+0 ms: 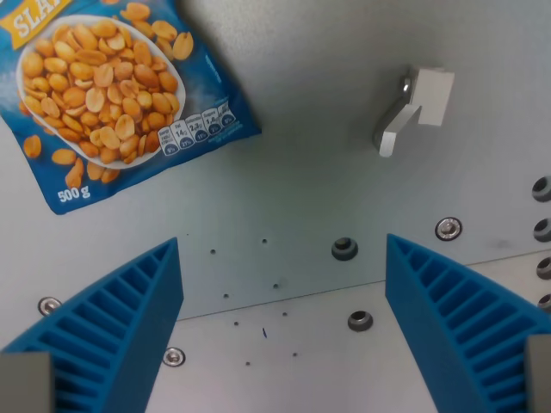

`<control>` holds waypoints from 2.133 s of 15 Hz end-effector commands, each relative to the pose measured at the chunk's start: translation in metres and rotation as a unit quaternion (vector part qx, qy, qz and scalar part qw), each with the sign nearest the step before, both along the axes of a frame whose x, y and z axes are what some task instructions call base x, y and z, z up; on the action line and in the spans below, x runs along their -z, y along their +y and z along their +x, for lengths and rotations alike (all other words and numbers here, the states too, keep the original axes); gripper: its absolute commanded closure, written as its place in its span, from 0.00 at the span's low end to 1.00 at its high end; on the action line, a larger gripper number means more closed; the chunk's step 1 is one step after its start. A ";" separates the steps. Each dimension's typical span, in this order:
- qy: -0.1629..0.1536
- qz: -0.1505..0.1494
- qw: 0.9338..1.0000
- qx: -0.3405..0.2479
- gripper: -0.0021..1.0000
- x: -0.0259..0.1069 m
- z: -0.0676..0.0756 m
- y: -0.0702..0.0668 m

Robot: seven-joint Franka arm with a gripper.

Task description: Rotate around base negative z

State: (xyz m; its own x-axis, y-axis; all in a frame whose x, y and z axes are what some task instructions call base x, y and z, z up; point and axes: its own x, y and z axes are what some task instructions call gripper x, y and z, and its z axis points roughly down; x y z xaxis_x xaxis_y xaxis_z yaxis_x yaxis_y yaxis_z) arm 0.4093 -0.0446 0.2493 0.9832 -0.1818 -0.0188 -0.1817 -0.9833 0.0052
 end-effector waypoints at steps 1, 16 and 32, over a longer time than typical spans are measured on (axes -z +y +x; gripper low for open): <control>-0.003 0.000 0.999 0.049 0.00 -0.002 0.000 0.000; -0.003 0.000 0.989 0.148 0.00 -0.002 0.000 0.000; -0.002 0.000 0.967 0.253 0.00 -0.002 0.000 0.000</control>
